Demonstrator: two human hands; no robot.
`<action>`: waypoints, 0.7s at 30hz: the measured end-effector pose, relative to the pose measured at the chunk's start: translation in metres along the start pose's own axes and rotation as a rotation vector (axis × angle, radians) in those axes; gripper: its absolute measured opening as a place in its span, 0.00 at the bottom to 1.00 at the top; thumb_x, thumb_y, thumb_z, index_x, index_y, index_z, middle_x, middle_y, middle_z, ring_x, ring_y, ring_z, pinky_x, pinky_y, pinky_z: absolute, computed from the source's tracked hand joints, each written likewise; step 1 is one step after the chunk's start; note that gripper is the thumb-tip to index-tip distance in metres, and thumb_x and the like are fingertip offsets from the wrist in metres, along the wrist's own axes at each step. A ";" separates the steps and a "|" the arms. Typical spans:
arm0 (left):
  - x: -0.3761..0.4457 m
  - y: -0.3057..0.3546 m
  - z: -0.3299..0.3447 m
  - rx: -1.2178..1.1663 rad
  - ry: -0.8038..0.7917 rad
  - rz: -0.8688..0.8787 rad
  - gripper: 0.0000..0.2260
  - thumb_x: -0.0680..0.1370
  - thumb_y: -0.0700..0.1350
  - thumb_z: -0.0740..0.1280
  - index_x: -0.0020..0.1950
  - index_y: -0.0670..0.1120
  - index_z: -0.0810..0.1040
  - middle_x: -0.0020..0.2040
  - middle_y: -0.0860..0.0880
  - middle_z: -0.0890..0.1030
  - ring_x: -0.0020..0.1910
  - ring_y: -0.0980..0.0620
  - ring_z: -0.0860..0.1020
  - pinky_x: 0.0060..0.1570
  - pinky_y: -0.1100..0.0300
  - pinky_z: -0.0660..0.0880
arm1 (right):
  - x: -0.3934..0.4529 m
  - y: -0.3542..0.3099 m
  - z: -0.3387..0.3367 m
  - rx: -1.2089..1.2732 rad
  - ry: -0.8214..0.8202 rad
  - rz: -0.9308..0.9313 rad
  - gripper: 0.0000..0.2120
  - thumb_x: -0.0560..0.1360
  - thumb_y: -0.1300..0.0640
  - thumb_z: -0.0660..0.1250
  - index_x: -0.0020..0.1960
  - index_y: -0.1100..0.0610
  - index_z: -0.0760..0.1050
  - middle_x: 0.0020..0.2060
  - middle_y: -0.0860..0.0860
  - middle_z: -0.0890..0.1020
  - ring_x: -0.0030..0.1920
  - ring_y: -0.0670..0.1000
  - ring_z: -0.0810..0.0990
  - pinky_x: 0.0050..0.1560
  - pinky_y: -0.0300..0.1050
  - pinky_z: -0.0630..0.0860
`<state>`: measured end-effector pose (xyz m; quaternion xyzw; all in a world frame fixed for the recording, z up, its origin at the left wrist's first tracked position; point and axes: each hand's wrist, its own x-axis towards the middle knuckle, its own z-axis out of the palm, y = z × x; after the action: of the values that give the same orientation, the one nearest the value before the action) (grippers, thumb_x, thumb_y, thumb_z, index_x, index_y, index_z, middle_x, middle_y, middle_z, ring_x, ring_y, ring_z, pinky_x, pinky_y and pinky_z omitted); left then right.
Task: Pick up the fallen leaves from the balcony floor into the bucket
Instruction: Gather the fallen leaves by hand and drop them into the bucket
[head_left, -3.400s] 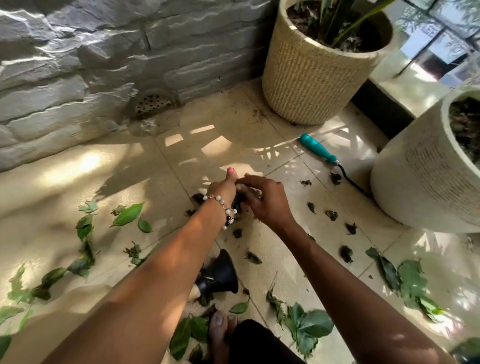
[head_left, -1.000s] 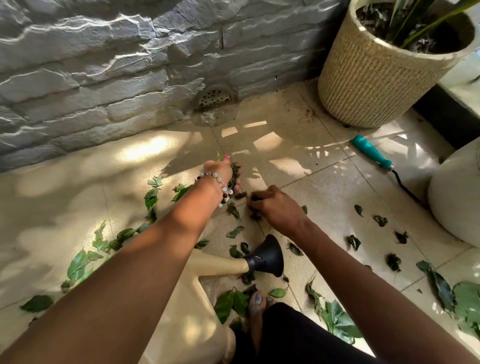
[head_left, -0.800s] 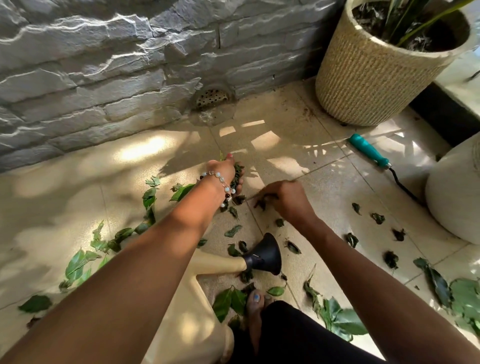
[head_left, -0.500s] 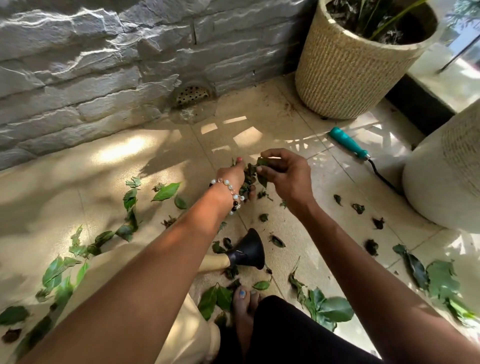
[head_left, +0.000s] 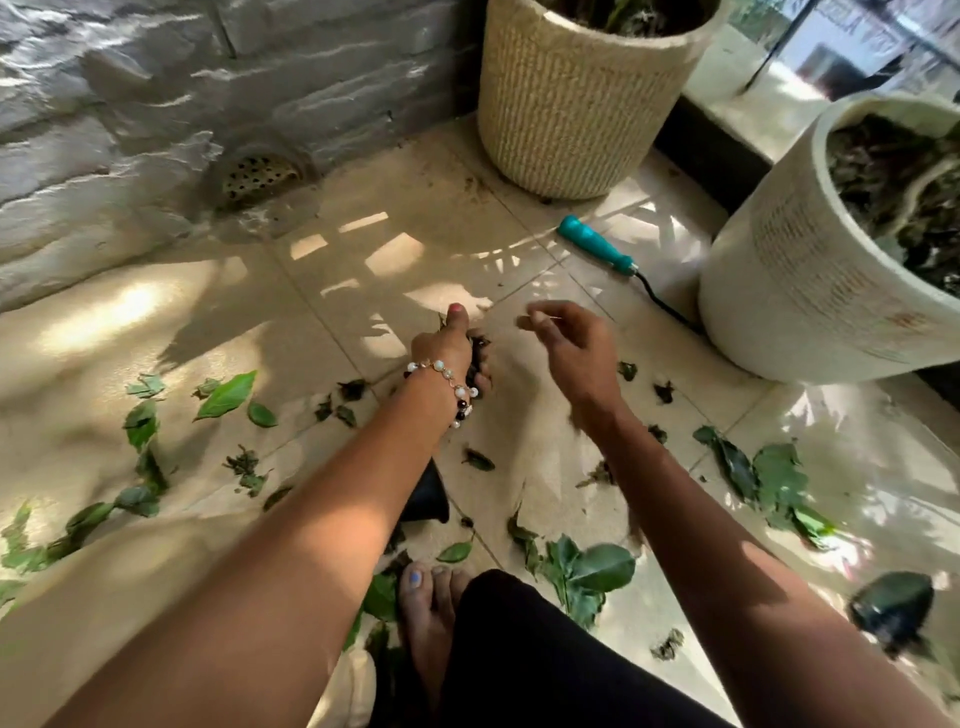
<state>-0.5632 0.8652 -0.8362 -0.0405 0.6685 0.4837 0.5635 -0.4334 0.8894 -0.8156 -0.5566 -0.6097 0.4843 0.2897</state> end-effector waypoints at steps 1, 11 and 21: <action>-0.003 -0.001 0.005 -0.029 -0.036 -0.007 0.20 0.81 0.56 0.61 0.38 0.43 0.72 0.29 0.46 0.73 0.21 0.52 0.67 0.23 0.69 0.64 | 0.006 0.012 -0.010 -0.185 0.109 0.006 0.12 0.80 0.60 0.61 0.63 0.58 0.75 0.58 0.52 0.81 0.58 0.46 0.78 0.61 0.44 0.75; -0.010 -0.013 0.017 0.062 -0.086 -0.055 0.20 0.82 0.58 0.59 0.37 0.45 0.74 0.27 0.49 0.73 0.22 0.53 0.68 0.23 0.68 0.64 | 0.004 0.073 -0.029 -0.987 -0.103 -0.220 0.16 0.81 0.60 0.57 0.66 0.60 0.73 0.65 0.57 0.74 0.63 0.57 0.70 0.60 0.45 0.70; -0.016 -0.023 0.030 0.131 -0.093 -0.067 0.21 0.81 0.58 0.59 0.36 0.45 0.74 0.29 0.48 0.74 0.22 0.53 0.69 0.23 0.68 0.66 | -0.010 0.080 -0.078 -0.900 0.090 0.034 0.19 0.81 0.58 0.59 0.71 0.53 0.69 0.74 0.59 0.62 0.74 0.64 0.56 0.73 0.62 0.59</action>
<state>-0.5225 0.8657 -0.8337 -0.0033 0.6702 0.4212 0.6111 -0.3298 0.8935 -0.8587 -0.6575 -0.7372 0.1512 0.0370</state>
